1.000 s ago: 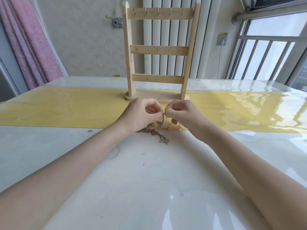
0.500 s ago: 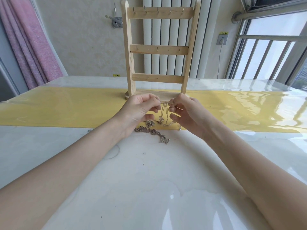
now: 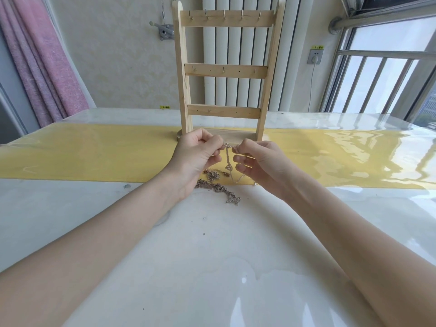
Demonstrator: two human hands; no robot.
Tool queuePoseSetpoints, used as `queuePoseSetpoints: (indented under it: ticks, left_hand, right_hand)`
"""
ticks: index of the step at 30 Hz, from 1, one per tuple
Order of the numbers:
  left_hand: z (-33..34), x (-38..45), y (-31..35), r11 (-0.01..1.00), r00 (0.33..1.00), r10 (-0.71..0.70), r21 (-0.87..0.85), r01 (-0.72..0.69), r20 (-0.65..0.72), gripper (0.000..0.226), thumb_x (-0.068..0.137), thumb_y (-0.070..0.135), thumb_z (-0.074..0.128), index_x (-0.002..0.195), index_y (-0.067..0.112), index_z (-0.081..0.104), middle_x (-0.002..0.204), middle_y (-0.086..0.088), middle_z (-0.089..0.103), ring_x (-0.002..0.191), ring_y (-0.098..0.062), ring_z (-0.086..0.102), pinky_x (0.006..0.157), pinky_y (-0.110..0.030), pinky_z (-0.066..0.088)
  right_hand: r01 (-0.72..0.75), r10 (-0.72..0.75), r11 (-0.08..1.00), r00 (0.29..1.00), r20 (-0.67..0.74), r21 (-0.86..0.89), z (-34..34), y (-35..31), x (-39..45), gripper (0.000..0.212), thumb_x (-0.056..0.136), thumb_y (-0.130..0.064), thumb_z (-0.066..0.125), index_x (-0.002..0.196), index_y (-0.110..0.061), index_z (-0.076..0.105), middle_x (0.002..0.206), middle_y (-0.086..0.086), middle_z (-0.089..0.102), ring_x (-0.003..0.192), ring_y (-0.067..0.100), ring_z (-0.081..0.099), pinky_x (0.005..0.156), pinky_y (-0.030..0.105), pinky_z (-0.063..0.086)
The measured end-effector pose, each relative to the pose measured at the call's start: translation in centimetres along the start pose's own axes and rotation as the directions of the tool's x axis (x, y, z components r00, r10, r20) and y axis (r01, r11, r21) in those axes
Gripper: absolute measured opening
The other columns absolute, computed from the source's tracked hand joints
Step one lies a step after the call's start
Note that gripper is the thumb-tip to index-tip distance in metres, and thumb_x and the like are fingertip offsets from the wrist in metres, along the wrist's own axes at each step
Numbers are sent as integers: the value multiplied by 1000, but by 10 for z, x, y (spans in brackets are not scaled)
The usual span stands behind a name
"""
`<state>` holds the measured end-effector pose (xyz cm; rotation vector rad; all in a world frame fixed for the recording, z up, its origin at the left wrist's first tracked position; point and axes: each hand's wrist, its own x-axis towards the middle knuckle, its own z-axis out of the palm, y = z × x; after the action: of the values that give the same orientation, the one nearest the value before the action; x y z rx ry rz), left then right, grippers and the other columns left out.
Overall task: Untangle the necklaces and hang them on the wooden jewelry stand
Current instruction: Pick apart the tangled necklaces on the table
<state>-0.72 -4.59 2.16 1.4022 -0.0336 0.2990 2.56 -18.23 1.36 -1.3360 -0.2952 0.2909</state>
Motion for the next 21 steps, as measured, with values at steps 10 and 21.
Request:
queuePoseSetpoints:
  ticks: [10, 21]
  left_hand:
    - [-7, 2, -1, 976, 976, -190, -90, 200, 109, 26, 87, 0, 51, 70, 19, 46, 64, 3, 55, 60, -10, 50, 57, -20, 52]
    - [-7, 4, 1, 936, 970, -233, -252, 245, 76, 21, 84, -4, 40, 72, 13, 42, 62, -3, 43, 44, -10, 46, 47, -18, 45]
  right_hand:
    - [-61, 54, 947, 998, 28, 316, 2, -6, 0, 23, 89, 8, 44, 72, -6, 50, 65, 7, 53, 46, 9, 46, 43, 15, 38]
    - [-64, 61, 997, 997, 51, 47, 1, -4, 0, 31, 87, 9, 39, 65, -8, 52, 63, 3, 45, 53, 12, 36, 45, 16, 32]
